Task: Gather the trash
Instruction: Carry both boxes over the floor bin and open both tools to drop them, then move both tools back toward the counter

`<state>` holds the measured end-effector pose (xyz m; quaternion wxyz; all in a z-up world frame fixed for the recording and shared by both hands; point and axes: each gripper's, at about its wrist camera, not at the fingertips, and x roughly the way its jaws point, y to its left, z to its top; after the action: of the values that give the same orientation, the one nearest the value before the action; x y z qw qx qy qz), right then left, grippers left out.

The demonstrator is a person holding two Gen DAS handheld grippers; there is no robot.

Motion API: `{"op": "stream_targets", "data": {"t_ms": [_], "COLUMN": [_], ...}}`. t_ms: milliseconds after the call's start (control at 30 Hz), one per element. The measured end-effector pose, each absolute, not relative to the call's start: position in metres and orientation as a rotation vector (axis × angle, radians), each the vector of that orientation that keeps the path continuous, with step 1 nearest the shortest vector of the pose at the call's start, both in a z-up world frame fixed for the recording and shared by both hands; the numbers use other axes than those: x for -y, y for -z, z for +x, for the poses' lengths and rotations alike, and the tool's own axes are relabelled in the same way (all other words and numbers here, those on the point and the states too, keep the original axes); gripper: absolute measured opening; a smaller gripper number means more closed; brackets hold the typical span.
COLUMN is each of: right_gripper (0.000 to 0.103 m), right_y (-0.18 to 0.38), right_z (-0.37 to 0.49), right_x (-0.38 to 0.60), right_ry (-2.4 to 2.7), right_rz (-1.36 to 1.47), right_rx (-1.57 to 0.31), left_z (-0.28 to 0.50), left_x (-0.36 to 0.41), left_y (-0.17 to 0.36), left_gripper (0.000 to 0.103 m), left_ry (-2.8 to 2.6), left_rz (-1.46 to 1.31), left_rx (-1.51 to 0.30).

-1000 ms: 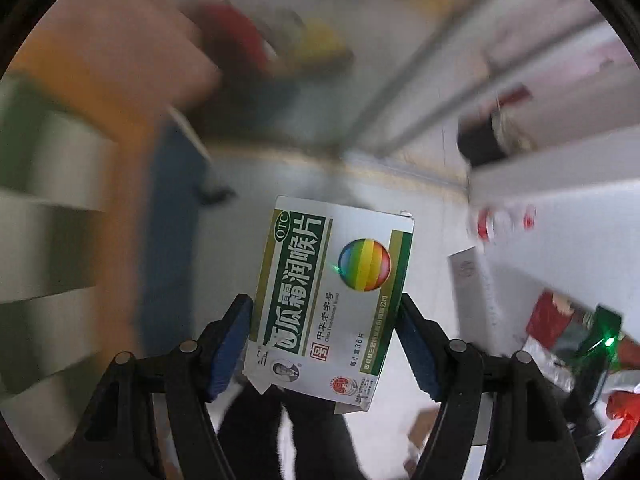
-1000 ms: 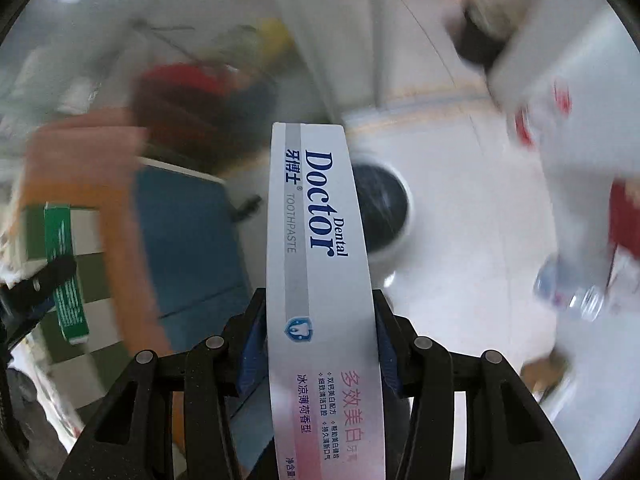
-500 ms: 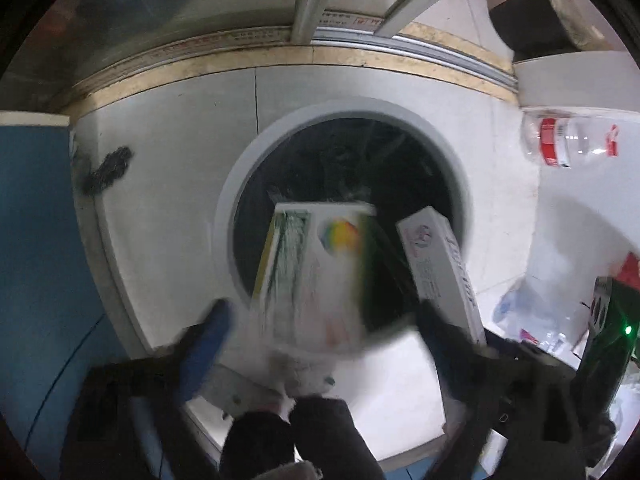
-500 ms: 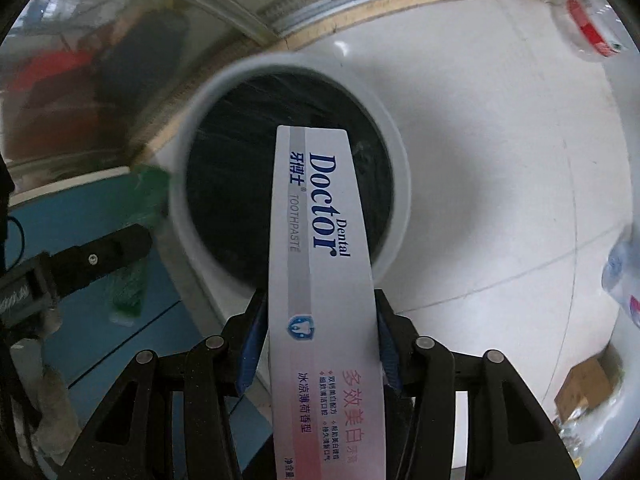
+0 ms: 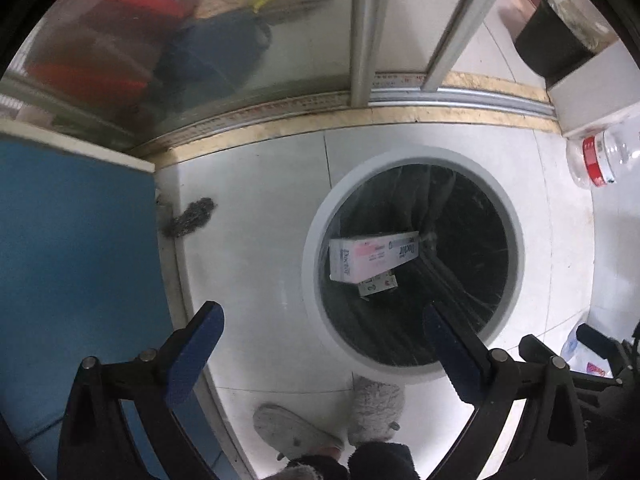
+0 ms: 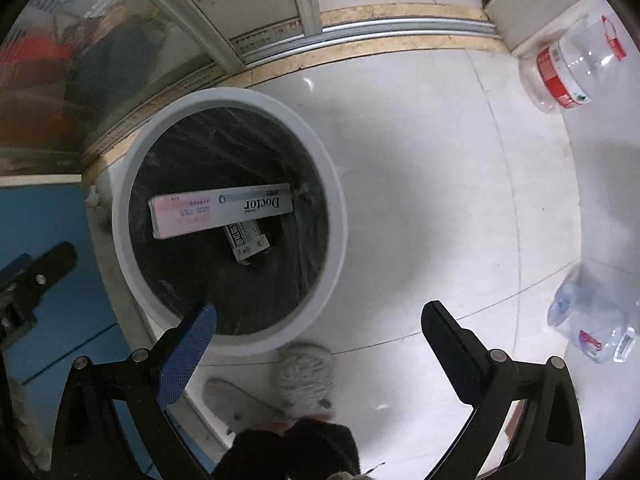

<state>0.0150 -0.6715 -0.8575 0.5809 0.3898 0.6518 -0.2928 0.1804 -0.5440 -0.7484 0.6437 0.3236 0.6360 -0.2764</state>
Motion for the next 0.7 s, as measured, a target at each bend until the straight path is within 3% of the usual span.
{"op": "stream_targets", "data": {"t_ms": [100,267,633,700], "right_gripper": [0.103,0.103,0.103,0.103], "right_y": [0.849,0.781,0.574,0.562], "right_z": [0.011,0.007,-0.015,-0.017], "right_x": [0.668,0.652,0.622,0.621], "right_ry": [0.689,0.713,0.732,0.73], "right_rz": [0.909,0.868,0.751,0.746], "right_rx": [-1.507,-1.443,-1.307,-1.298], "left_z": [0.179,0.172,0.144,0.139], "left_x": [0.535,0.525,0.486,0.477], "left_y": [0.732,0.685,0.514,0.48], "left_gripper": [0.102,0.102,0.102,0.102], "left_ry": [0.609,0.604,0.664,0.673], "left_rz": [0.73,0.714,0.632,0.619], "left_rx": [-1.435,-1.396,-1.325,-1.315]}}
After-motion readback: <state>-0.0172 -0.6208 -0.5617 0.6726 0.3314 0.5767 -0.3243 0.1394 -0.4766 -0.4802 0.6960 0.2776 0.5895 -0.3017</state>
